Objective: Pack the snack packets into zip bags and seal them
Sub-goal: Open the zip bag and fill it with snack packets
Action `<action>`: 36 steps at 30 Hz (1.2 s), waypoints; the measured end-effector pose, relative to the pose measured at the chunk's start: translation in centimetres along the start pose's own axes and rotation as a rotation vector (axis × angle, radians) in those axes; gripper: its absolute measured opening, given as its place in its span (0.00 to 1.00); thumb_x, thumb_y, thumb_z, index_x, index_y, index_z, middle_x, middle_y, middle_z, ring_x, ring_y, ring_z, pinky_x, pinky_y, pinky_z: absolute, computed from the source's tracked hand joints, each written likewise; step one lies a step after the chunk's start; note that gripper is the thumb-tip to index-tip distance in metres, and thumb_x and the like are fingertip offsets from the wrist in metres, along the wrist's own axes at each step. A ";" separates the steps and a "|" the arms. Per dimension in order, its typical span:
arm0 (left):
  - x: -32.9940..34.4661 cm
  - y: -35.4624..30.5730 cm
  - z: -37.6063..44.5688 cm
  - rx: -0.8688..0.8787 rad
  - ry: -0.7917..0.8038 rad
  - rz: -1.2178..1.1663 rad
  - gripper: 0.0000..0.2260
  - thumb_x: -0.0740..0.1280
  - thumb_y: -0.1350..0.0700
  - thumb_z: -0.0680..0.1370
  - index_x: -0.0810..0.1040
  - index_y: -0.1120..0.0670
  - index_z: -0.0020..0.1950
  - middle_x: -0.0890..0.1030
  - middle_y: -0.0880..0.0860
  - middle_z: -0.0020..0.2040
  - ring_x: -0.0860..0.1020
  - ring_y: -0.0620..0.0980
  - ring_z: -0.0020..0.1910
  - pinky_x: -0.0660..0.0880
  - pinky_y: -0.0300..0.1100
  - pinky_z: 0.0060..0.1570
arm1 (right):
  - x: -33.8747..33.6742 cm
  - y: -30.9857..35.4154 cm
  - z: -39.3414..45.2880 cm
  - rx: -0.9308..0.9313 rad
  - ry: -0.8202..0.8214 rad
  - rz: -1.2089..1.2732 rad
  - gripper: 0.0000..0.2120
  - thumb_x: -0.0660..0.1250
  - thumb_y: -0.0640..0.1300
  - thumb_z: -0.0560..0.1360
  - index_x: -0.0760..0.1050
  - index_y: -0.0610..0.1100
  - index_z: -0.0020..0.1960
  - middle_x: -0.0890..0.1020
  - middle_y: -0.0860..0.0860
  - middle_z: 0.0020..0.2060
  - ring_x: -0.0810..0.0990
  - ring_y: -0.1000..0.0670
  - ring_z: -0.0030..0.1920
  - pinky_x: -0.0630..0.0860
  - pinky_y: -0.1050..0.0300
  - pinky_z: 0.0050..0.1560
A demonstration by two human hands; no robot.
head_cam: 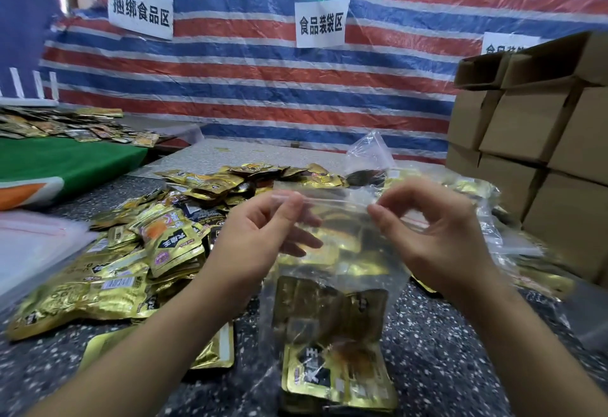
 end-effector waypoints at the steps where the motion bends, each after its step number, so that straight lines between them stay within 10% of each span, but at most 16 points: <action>1: 0.0 0.1 0.1 -0.006 -0.004 0.003 0.15 0.63 0.48 0.74 0.80 0.58 0.49 0.85 0.56 0.42 0.84 0.54 0.36 0.79 0.41 0.34 | 0.0 0.1 0.0 -0.010 0.007 -0.034 0.04 0.72 0.42 0.73 0.79 0.42 0.42 0.80 0.50 0.36 0.78 0.53 0.37 0.75 0.59 0.40; 5: -0.3 0.6 0.2 -0.017 -0.013 0.050 0.16 0.61 0.49 0.76 0.80 0.60 0.50 0.85 0.55 0.42 0.84 0.53 0.37 0.79 0.43 0.37 | 0.2 -0.6 0.1 0.082 0.068 -0.133 0.06 0.72 0.49 0.75 0.76 0.50 0.50 0.80 0.54 0.44 0.78 0.56 0.40 0.71 0.71 0.41; 9: -0.4 0.7 0.3 0.003 -0.028 0.085 0.15 0.61 0.49 0.76 0.81 0.58 0.49 0.86 0.55 0.42 0.84 0.53 0.36 0.79 0.43 0.38 | 2.9 -0.9 0.4 0.174 0.289 -0.304 0.19 0.56 0.60 0.79 0.77 0.51 0.58 0.80 0.57 0.48 0.78 0.55 0.48 0.73 0.56 0.49; 13: -1.1 -0.2 0.5 0.034 -0.075 0.039 0.13 0.61 0.51 0.77 0.81 0.56 0.49 0.86 0.55 0.42 0.84 0.53 0.36 0.79 0.39 0.34 | 5.0 -0.6 1.3 0.197 0.457 -0.261 0.14 0.60 0.50 0.82 0.71 0.50 0.38 0.75 0.55 0.31 0.72 0.56 0.31 0.67 0.55 0.33; 25: 0.4 -3.2 3.4 0.119 -0.068 0.086 0.15 0.63 0.48 0.78 0.79 0.58 0.40 0.83 0.53 0.33 0.81 0.49 0.30 0.77 0.38 0.29 | 1.5 -0.2 6.0 0.264 0.516 -0.170 0.08 0.65 0.47 0.80 0.78 0.52 0.42 0.81 0.57 0.35 0.78 0.58 0.37 0.74 0.56 0.40; 29: 3.2 -4.2 4.8 0.167 0.003 0.125 0.16 0.60 0.52 0.82 0.79 0.59 0.42 0.83 0.53 0.33 0.81 0.49 0.29 0.76 0.38 0.29 | 1.4 1.0 6.9 0.233 0.405 -0.179 0.14 0.60 0.54 0.80 0.78 0.49 0.42 0.82 0.51 0.36 0.80 0.49 0.39 0.78 0.42 0.42; 36: 4.4 -5.7 7.0 0.259 0.080 0.211 0.17 0.57 0.51 0.84 0.80 0.57 0.42 0.82 0.55 0.33 0.82 0.52 0.31 0.79 0.48 0.33 | 0.0 0.0 7.9 0.263 0.223 -0.146 0.11 0.65 0.45 0.81 0.78 0.49 0.39 0.80 0.52 0.33 0.76 0.53 0.32 0.72 0.52 0.34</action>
Point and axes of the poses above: each hand's wrist, its own z-axis towards the middle knuckle, its own x-axis out of the palm, y = z × x, the point moved 8 cm from there along z, towards the middle knuckle
